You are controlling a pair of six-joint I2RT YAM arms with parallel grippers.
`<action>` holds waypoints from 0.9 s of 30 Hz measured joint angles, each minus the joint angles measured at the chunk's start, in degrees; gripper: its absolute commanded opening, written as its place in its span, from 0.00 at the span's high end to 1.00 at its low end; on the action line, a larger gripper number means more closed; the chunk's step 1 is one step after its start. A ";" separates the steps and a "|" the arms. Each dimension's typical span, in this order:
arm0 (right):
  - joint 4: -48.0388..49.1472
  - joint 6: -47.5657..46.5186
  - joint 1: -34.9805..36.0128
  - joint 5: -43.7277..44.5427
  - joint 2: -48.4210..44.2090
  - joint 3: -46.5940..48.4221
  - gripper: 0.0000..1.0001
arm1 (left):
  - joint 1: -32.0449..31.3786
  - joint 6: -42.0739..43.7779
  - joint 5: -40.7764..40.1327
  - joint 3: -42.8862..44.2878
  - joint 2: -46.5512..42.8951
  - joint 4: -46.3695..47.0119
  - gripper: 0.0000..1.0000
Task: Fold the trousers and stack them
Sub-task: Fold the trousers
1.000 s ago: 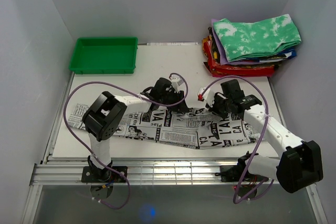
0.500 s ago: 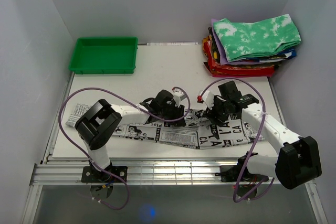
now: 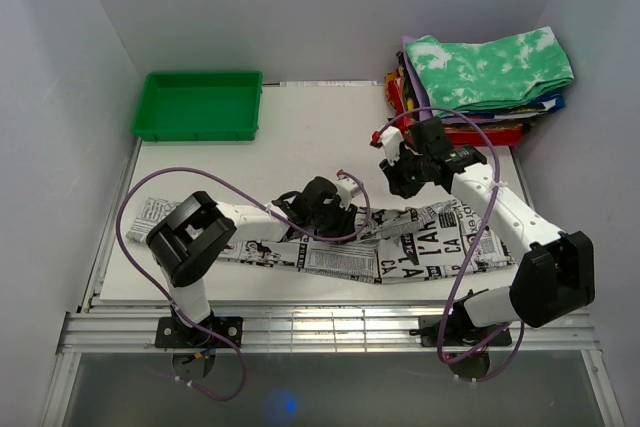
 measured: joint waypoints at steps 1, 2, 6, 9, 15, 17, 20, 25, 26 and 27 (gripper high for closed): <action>-0.09 0.09 0.20 0.15 0.55 -0.85 0.78 | -0.24 0.22 -0.26 -0.15 0.00 0.37 0.54; 0.04 0.31 0.42 0.37 0.85 -1.86 0.80 | -0.44 0.48 -0.55 -0.33 0.00 0.85 0.54; -0.17 -0.26 1.92 2.05 0.90 -8.79 0.91 | -0.96 1.25 -1.60 -1.05 -0.04 2.51 0.54; -0.70 -1.38 2.71 3.87 0.72 -12.83 0.92 | -1.11 1.46 -1.90 -1.22 -0.02 2.99 0.54; -1.90 -2.97 3.17 7.26 -1.95 -15.82 0.81 | -1.18 1.51 -2.05 -1.31 -0.02 3.17 0.55; -2.08 -2.99 3.32 8.46 -3.37 -16.17 0.73 | -1.18 1.51 -2.08 -1.31 -0.02 3.17 0.55; -1.84 -2.82 3.50 10.73 -5.05 -16.57 0.68 | -1.18 1.53 -2.08 -1.27 0.00 3.15 0.55; -0.20 -2.08 3.65 14.91 -5.42 -17.46 0.53 | -1.31 1.51 -2.08 -0.50 0.68 3.15 0.55; 0.04 -2.01 3.67 15.37 -5.42 -17.66 0.55 | -1.38 1.53 -2.10 -0.37 0.79 3.17 0.56; 0.07 -1.90 3.67 15.80 -5.42 -17.68 0.60 | -1.42 1.53 -2.19 -0.33 0.83 3.15 0.56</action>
